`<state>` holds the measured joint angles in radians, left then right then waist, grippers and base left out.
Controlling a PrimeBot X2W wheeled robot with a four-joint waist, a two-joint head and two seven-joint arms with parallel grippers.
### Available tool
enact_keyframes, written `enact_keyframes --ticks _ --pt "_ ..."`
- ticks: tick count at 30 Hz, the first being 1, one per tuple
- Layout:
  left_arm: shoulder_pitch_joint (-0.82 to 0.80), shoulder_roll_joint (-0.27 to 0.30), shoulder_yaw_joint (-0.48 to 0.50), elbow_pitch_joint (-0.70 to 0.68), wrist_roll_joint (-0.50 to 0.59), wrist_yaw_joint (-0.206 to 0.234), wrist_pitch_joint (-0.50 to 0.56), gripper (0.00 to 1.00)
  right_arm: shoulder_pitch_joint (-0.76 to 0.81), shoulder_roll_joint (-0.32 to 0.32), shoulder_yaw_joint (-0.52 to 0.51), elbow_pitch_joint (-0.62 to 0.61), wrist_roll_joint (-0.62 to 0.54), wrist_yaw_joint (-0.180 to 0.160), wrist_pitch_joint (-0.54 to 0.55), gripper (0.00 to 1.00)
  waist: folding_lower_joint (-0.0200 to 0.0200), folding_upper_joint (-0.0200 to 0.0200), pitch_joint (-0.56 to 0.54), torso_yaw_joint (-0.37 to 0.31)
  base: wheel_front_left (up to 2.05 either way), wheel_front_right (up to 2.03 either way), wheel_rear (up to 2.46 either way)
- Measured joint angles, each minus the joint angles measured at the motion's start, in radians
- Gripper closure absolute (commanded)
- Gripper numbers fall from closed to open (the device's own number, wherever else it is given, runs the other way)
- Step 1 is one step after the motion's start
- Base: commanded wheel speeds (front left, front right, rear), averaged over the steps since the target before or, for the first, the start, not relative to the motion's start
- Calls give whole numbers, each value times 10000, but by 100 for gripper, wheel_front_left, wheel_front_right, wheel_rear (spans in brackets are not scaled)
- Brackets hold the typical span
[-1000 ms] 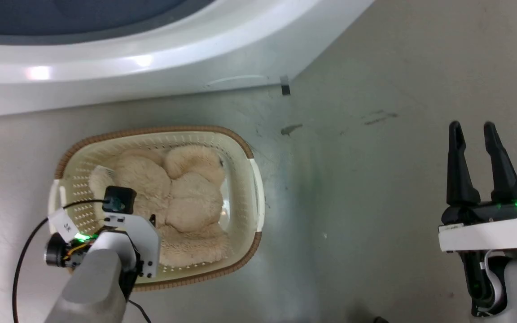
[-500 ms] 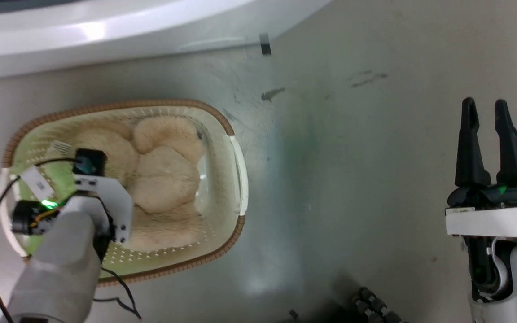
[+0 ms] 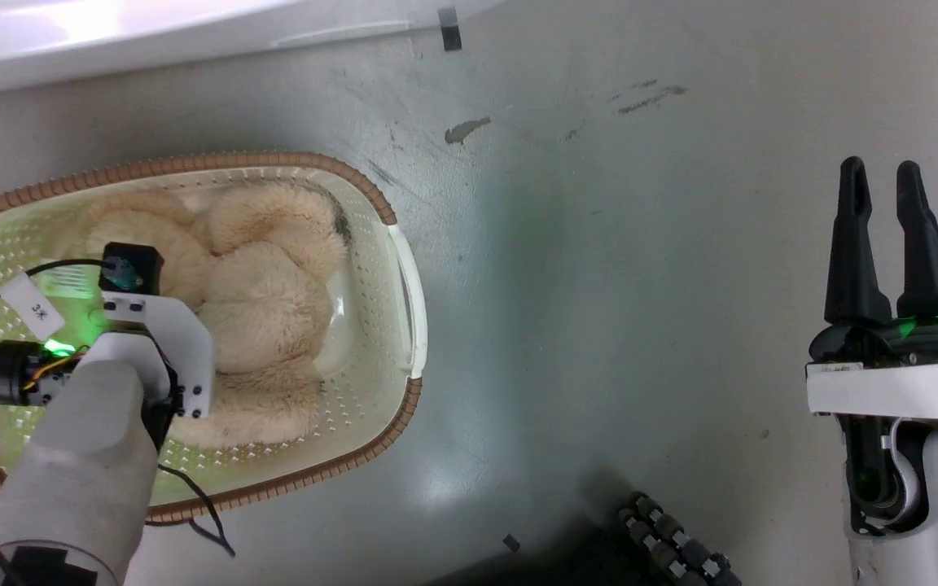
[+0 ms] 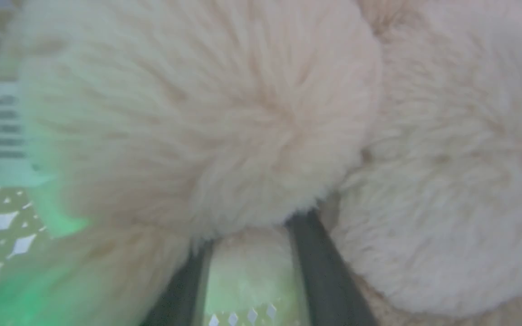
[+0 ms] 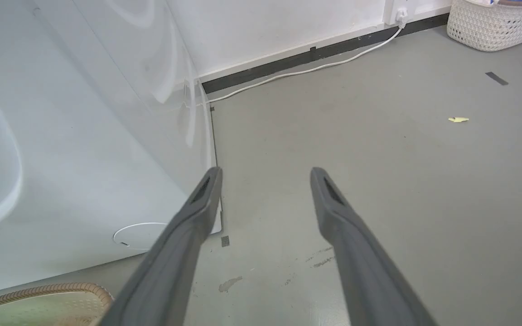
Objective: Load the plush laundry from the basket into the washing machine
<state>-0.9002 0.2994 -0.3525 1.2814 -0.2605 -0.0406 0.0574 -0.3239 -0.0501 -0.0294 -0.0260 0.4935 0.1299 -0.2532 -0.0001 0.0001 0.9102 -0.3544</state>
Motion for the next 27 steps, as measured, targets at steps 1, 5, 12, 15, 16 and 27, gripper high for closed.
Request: enact_keyframes --ticks 1,5,12,15,16,27 --pt "9 -19 -17 21 -17 -54 -73 100 5 0 -12 12 -13 0 -2 0 0 0 -57 4 0 0 0" --pt "143 -146 -58 42 -163 -157 -219 100 12 0 -107 75 -111 0 -42 0 1 0 -332 69 0 0 0" --pt "660 -468 29 61 -476 -318 -1127 100 117 0 -299 104 -431 0 -42 0 1 0 -1160 293 0 0 0" --pt "1024 -629 75 65 -635 -416 -1639 100 330 0 -303 96 -729 0 -42 0 1 0 -1815 506 0 0 0" --pt "1211 -669 56 67 -686 -487 -1906 100 410 0 -320 88 -876 0 -42 0 0 -1 -2174 606 0 0 0" --pt "2439 -1068 -316 -280 -681 -683 -3014 100 1281 0 -525 161 -1340 0 -42 0 0 0 -4383 1133 0 0 0"
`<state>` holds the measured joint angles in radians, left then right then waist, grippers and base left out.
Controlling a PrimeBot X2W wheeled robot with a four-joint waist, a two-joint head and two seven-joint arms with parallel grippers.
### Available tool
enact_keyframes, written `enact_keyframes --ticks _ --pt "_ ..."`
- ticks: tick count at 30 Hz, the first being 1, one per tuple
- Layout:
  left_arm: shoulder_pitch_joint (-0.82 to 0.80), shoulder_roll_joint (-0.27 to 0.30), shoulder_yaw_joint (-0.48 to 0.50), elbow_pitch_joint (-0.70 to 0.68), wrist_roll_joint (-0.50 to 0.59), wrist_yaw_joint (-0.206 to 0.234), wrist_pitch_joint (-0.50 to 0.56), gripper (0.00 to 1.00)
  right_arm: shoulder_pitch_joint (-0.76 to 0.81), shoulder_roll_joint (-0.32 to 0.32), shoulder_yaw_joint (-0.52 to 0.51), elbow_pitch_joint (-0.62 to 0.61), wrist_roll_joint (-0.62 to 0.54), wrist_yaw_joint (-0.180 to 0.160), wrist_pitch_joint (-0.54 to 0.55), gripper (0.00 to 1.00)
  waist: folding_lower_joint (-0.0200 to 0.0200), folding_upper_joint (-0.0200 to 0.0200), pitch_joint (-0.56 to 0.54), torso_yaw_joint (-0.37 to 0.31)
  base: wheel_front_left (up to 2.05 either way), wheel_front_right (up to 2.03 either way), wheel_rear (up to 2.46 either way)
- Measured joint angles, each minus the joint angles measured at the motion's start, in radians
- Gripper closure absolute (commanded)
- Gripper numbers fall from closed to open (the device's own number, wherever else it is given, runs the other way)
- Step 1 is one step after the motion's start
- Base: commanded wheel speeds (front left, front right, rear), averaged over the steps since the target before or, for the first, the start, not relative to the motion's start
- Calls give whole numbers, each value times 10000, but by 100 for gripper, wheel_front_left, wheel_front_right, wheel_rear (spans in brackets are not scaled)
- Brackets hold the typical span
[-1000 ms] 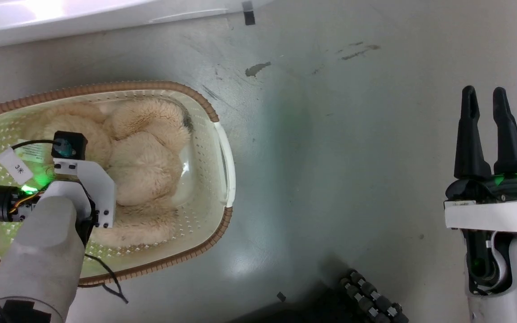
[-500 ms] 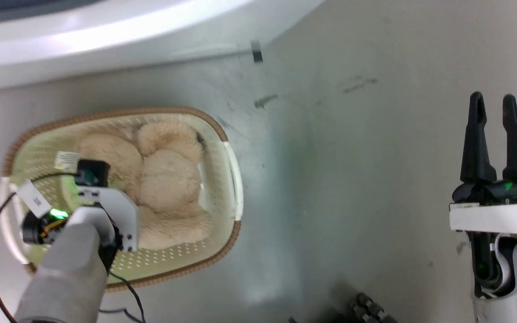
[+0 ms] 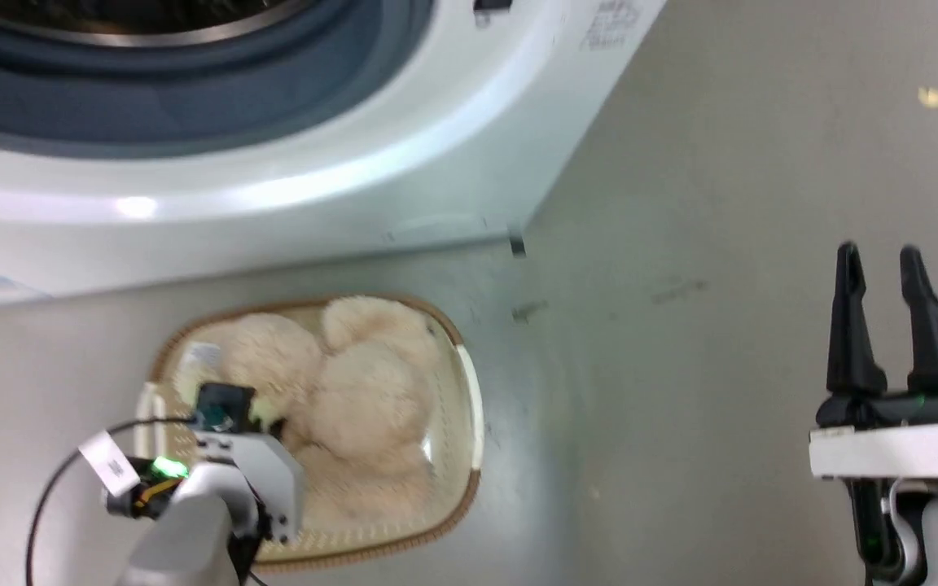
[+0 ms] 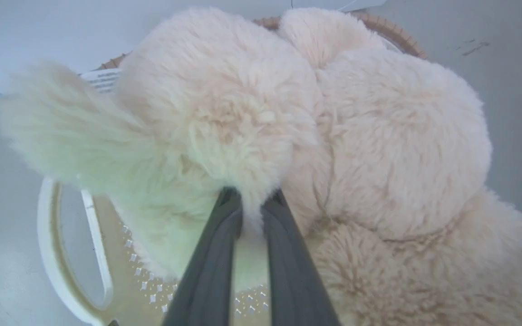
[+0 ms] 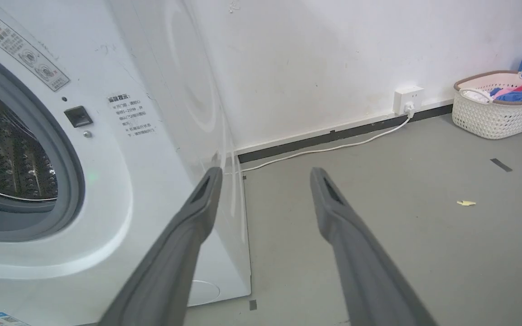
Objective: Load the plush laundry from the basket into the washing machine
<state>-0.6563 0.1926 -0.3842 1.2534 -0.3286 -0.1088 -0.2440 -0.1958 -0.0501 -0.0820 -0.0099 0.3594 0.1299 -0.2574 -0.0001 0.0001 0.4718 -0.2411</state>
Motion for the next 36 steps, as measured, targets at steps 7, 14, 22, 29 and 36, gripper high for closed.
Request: enact_keyframes --ticks 7,14,22,29,36 --pt "1599 -77 90 -2224 19 12 -50 100 854 0 -104 119 -257 0 0 0 -1 0 -1725 397 0 0 0" --pt "2927 -33 790 -5664 280 424 -82 100 1430 -4 -353 81 -299 0 -2 0 -2 -1 -2747 894 0 0 0" --pt "3498 -12 1521 -8658 535 543 -96 100 1522 2 -309 25 -324 0 -2 0 -1 0 -2885 1214 0 0 0" --pt "2626 192 2057 -9866 617 767 25 100 1272 2 -90 -148 -153 0 -2 0 1 0 -2059 1213 0 0 0" --pt "-132 1254 2598 -10318 848 888 1049 100 374 6 255 -186 268 0 -2 0 3 0 -692 887 0 0 0"
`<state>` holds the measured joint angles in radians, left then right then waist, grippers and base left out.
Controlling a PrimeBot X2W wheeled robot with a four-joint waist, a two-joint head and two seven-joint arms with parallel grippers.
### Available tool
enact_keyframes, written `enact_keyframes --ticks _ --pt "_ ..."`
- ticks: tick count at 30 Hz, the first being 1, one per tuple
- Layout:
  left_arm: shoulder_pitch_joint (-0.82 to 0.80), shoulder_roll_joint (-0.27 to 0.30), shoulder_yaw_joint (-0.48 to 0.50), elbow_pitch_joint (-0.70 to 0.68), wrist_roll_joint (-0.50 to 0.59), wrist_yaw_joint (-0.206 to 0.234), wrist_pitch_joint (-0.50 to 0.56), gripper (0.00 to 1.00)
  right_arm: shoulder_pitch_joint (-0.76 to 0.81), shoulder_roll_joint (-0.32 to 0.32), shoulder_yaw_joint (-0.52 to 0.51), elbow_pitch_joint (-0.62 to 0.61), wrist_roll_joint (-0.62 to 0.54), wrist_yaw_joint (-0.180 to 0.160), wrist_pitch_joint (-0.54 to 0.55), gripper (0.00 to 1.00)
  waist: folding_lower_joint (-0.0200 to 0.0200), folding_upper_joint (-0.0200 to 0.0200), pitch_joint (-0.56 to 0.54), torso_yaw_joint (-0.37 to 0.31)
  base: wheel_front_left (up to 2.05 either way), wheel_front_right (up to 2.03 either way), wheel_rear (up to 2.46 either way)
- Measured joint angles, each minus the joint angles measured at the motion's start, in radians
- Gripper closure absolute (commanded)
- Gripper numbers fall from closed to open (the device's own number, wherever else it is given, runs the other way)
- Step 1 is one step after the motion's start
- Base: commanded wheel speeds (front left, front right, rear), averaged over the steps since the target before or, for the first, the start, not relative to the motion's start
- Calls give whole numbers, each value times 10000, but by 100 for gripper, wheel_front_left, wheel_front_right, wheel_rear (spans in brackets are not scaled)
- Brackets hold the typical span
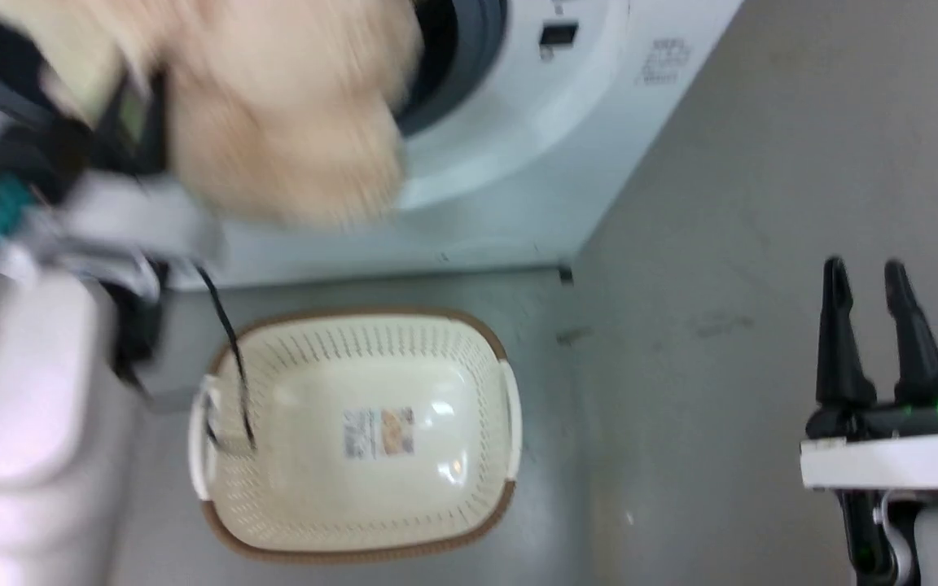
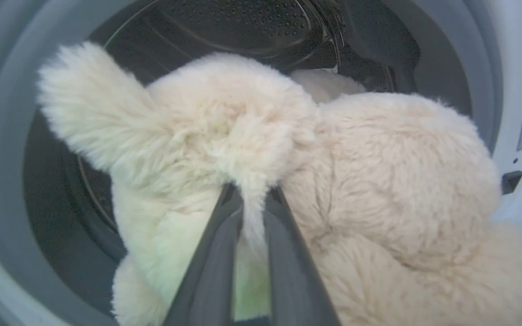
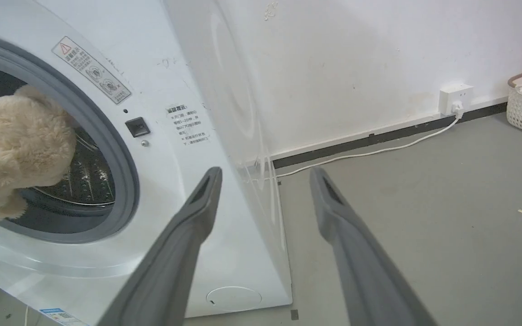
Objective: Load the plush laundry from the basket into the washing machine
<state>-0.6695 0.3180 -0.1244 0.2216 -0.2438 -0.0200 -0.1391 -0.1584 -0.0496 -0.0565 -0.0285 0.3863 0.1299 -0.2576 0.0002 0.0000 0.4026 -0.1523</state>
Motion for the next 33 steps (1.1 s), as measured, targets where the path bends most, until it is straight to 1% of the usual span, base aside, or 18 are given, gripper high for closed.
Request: enact_keyframes --ticks 2,7,13,21,23,28,29,30,33 --pt "-876 267 123 84 54 6 431 100 -276 -2 31 6 153 0 0 0 1 0 429 -145 0 0 0" --pt "-2935 938 370 899 148 54 1651 100 -778 0 255 36 522 0 0 0 1 0 1455 -585 0 0 0" --pt "-4821 1337 188 2232 370 -73 2414 100 -1102 -2 431 211 874 0 0 0 1 0 2544 -1144 0 0 0" --pt "-6593 1358 -253 4280 767 -63 2635 100 -1410 -2 650 347 993 0 0 0 1 0 3444 -1656 0 0 0" --pt "-6809 1396 -468 4775 976 -75 2640 100 -1426 0 709 362 995 0 0 0 1 0 3521 -1742 0 0 0" --pt "-7160 1306 -556 5772 999 2 2598 100 -1443 -2 713 357 991 0 0 0 -1 0 3621 -1710 0 0 0" --pt "-7170 1296 -575 5912 1003 31 2468 52 -1473 -2 717 360 989 0 0 0 -1 0 3609 -1694 0 0 0" --pt "-7170 1279 -594 6046 1003 42 2318 0 -1500 -2 709 357 989 0 0 0 -1 0 3585 -1677 0 0 0" --pt "-7196 1160 -717 6311 1012 19 1822 0 -1511 -2 612 351 932 0 0 0 -1 0 3465 -1595 0 0 0"
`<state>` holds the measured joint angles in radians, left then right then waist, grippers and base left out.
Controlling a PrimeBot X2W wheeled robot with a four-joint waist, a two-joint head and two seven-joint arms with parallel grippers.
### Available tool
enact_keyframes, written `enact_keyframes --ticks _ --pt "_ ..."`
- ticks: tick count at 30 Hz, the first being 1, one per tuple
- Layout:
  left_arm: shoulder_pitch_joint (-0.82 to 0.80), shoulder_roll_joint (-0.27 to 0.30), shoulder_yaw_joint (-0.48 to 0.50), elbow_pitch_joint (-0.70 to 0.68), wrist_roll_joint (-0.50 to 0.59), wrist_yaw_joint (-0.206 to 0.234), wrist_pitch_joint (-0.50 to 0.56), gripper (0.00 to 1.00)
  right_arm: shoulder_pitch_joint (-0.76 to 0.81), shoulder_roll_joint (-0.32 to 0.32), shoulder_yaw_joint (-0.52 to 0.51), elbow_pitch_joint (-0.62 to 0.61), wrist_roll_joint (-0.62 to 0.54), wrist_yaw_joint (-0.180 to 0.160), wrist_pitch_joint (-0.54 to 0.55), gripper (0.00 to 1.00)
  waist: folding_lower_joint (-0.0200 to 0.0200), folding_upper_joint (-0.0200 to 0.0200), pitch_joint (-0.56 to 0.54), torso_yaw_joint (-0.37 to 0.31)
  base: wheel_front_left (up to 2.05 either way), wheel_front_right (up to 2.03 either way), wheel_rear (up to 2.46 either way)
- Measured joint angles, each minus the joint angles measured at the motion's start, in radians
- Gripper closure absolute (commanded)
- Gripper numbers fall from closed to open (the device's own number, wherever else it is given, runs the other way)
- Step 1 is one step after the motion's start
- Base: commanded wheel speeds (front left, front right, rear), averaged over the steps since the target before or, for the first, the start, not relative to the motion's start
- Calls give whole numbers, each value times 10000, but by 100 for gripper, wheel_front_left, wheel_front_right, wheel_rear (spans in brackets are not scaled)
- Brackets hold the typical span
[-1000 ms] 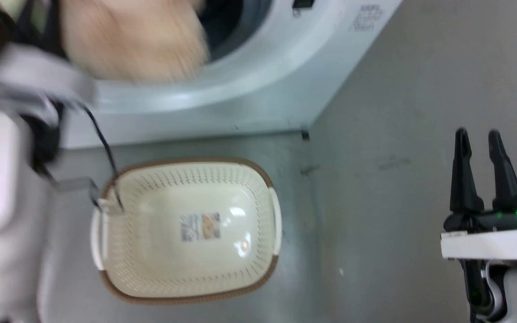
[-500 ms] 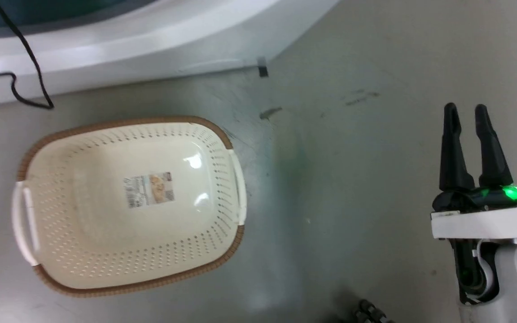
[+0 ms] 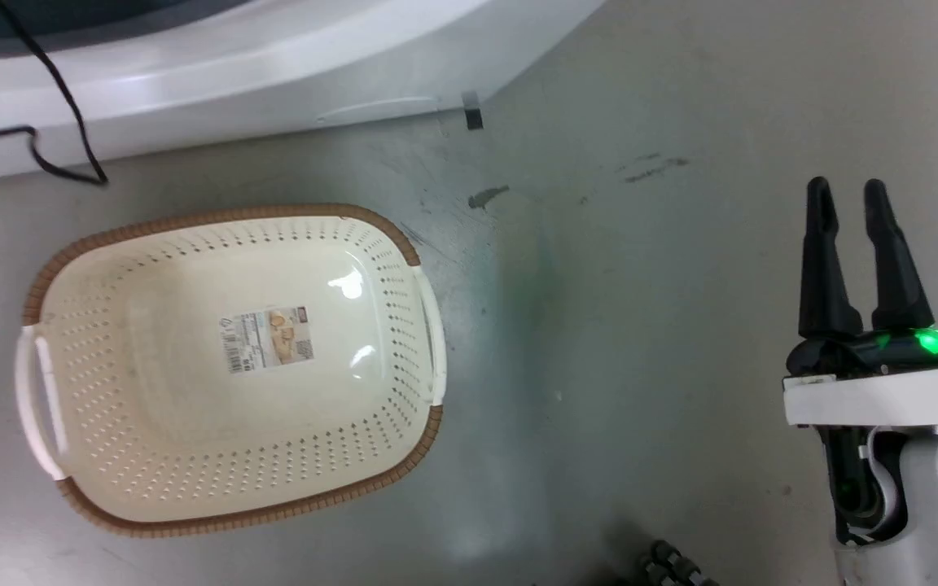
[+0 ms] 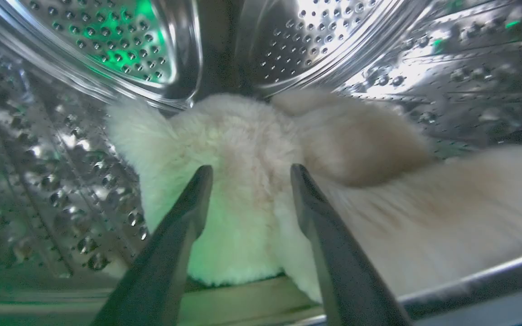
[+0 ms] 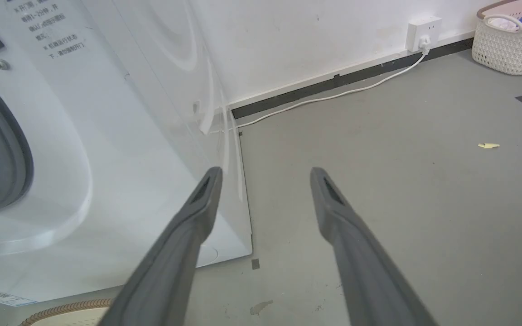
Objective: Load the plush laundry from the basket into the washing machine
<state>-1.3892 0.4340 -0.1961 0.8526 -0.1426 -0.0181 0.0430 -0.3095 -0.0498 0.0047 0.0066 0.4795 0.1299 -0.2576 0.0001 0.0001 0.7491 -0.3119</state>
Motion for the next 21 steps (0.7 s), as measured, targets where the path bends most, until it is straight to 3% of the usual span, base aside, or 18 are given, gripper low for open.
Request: enact_keyframes --ticks 5,13,21 --pt "234 -518 -213 453 -104 -209 -1172 0 76 0 -297 0 -324 0 0 0 -1 0 -507 237 0 0 0" --pt "2262 -1191 -261 982 -623 -558 -2744 0 942 2 -650 -21 -1053 0 0 0 -2 0 -2163 750 0 0 0" --pt "5727 -1954 307 -786 -1555 -721 -2993 0 1964 0 -719 -2 -1590 0 0 0 -4 0 -4312 1499 0 0 0"
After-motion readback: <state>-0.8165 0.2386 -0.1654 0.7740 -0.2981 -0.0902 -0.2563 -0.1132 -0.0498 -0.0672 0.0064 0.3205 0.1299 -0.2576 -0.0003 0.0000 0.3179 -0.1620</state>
